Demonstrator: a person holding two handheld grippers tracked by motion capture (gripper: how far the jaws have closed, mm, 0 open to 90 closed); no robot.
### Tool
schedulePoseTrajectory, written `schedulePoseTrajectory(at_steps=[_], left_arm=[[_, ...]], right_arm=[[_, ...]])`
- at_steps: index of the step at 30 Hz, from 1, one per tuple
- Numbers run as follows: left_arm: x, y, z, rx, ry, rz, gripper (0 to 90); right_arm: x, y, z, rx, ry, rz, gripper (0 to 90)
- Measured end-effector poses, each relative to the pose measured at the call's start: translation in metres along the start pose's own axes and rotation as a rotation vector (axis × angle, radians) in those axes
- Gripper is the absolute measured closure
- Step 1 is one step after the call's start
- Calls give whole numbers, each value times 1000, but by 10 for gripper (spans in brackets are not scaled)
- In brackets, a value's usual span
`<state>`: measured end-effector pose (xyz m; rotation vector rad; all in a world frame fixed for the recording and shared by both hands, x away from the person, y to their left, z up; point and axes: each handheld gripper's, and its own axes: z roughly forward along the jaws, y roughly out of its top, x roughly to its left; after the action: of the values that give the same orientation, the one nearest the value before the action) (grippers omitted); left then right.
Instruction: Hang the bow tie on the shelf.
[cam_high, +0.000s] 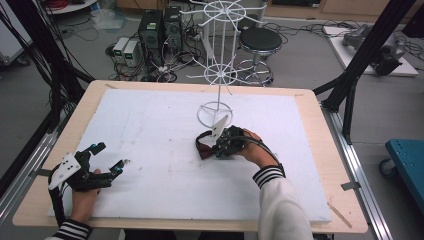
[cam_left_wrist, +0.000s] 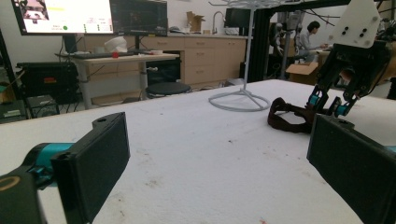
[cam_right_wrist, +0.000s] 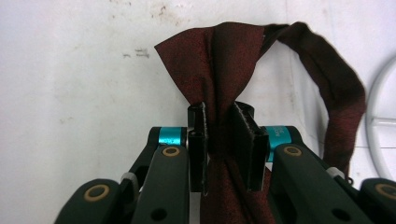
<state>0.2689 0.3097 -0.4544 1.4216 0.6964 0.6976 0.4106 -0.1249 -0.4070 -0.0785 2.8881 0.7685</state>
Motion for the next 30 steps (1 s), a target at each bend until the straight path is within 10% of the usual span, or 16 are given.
schedulePoseTrajectory(at_steps=[30], left_arm=[[0,0,0,0,-1,0,62]], right_arm=[[15,-2,-69,-322,-128,85,769]])
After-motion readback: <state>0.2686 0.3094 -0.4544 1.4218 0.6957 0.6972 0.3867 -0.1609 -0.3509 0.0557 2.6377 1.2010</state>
